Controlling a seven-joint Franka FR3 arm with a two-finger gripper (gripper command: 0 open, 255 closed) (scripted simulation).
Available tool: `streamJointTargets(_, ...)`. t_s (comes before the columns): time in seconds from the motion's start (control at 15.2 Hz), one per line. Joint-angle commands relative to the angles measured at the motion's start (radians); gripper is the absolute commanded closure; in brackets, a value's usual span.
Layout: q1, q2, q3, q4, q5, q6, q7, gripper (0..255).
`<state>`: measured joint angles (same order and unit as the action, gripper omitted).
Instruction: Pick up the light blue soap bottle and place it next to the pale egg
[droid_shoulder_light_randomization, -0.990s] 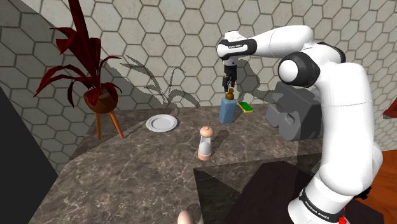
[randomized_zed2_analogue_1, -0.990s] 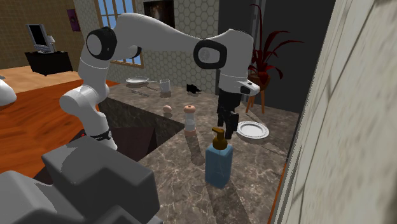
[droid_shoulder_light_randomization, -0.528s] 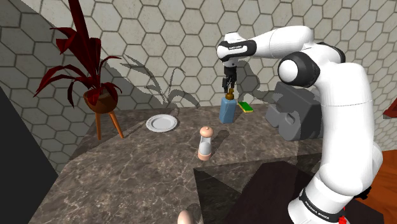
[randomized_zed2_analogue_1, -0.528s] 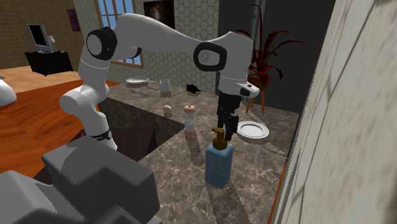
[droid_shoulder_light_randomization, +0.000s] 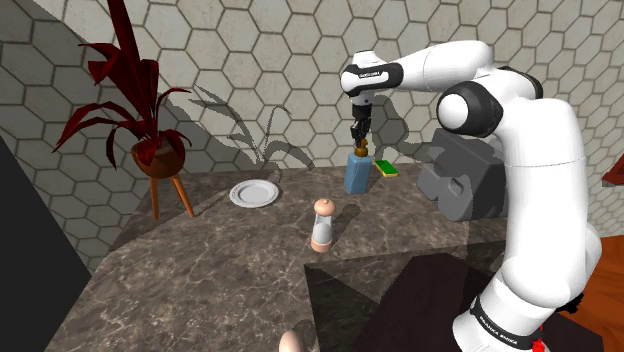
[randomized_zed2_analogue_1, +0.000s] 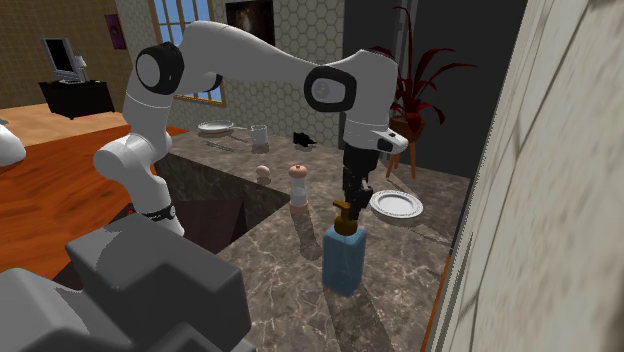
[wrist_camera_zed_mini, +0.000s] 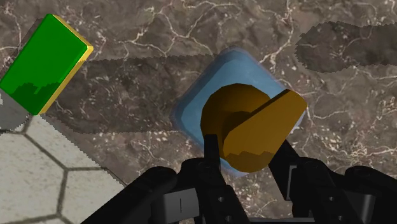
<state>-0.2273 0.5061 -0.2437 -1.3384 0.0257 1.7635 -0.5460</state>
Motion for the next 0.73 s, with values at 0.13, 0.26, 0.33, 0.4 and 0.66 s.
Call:
streamJointTargets(0.13,0.000,0.000,0.000,0.000,0.000,0.000,0.000,255)
streamJointTargets(0.26,-0.001,-0.001,0.000,0.012,0.000,-0.013,-0.001,255)
streamJointTargets(0.33,-0.001,-0.002,-0.001,0.024,-0.001,-0.026,-0.001,255)
streamJointTargets(0.4,-0.002,-0.002,-0.001,0.037,-0.001,-0.039,-0.002,255)
streamJointTargets(0.66,-0.005,-0.001,-0.002,0.093,0.000,-0.093,-0.004,255)
